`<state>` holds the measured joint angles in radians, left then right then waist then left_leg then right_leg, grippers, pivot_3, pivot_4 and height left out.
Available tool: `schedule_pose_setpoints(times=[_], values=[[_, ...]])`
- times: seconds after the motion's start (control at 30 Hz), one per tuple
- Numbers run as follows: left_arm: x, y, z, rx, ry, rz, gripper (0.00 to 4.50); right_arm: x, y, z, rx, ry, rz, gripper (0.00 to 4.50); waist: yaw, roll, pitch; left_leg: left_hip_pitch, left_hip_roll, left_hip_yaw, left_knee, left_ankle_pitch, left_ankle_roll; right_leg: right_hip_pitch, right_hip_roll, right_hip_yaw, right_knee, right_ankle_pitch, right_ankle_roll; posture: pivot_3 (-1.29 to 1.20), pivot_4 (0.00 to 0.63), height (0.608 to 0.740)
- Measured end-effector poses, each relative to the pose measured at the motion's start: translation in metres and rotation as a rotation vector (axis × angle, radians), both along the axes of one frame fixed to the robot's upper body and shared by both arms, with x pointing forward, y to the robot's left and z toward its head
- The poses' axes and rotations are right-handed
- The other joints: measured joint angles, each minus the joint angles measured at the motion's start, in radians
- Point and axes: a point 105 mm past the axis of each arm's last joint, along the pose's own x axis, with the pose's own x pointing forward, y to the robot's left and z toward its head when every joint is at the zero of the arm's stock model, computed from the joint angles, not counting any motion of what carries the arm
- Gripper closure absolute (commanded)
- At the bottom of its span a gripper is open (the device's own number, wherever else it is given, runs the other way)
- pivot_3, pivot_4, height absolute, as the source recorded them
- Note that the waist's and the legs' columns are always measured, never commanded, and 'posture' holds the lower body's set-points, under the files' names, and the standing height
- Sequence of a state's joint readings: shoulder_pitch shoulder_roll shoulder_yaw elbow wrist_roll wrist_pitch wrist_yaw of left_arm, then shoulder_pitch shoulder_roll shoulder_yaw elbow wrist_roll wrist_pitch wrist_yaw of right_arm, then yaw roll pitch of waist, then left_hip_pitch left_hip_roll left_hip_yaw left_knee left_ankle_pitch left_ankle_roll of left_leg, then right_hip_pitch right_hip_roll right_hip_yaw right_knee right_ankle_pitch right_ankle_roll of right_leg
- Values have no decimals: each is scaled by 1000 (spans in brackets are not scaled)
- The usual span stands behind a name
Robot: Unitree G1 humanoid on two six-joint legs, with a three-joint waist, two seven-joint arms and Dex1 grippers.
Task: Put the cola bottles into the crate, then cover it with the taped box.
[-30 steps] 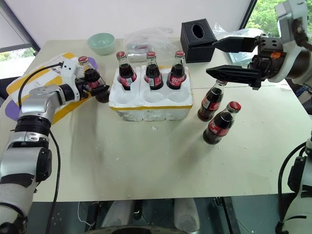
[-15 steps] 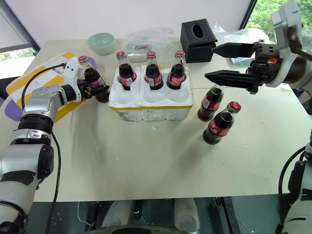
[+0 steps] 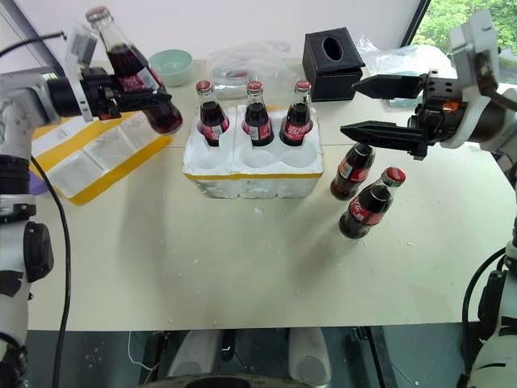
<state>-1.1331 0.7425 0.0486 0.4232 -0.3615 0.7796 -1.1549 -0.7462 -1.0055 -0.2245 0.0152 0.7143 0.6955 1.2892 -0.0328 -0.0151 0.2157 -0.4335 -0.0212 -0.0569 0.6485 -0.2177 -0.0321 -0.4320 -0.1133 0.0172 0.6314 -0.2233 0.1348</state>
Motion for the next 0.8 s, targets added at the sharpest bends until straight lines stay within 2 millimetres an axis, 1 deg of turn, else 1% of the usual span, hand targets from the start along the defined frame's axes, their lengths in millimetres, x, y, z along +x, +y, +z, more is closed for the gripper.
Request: schedule_pose_setpoints(times=[0.07,0.17,0.23,0.4,0.6,0.8], values=[[2,-13,-8,9,21,-34,1663,2,-1,-3,1,0,-10,0,-1,0,0,0,0,0,0,0,0,0,0,0,0,0,0,0,150,737],[4,-38,-23,28,62,-105,1663,3,-2,-2,4,-12,-22,0,-1,0,0,0,0,0,0,0,0,0,0,0,0,0,0,0,150,737],[3,-44,-28,54,77,-130,1663,4,-3,-3,8,-10,-33,0,-7,0,0,0,0,0,0,0,0,0,0,0,0,0,0,0,150,737],[0,-47,-31,97,71,-161,1663,4,-8,-7,24,2,-63,0,-11,0,0,0,0,0,0,0,0,-1,0,0,1,0,0,0,150,737],[-5,-46,-44,153,99,-192,1663,3,-8,-8,32,3,-80,0,-7,0,0,0,0,0,0,0,0,-1,0,0,1,0,0,0,150,737],[-8,-44,-47,192,82,-208,1663,2,-10,-5,50,-8,-95,0,-5,0,0,0,0,0,0,0,0,-1,0,0,1,0,0,0,150,737]])
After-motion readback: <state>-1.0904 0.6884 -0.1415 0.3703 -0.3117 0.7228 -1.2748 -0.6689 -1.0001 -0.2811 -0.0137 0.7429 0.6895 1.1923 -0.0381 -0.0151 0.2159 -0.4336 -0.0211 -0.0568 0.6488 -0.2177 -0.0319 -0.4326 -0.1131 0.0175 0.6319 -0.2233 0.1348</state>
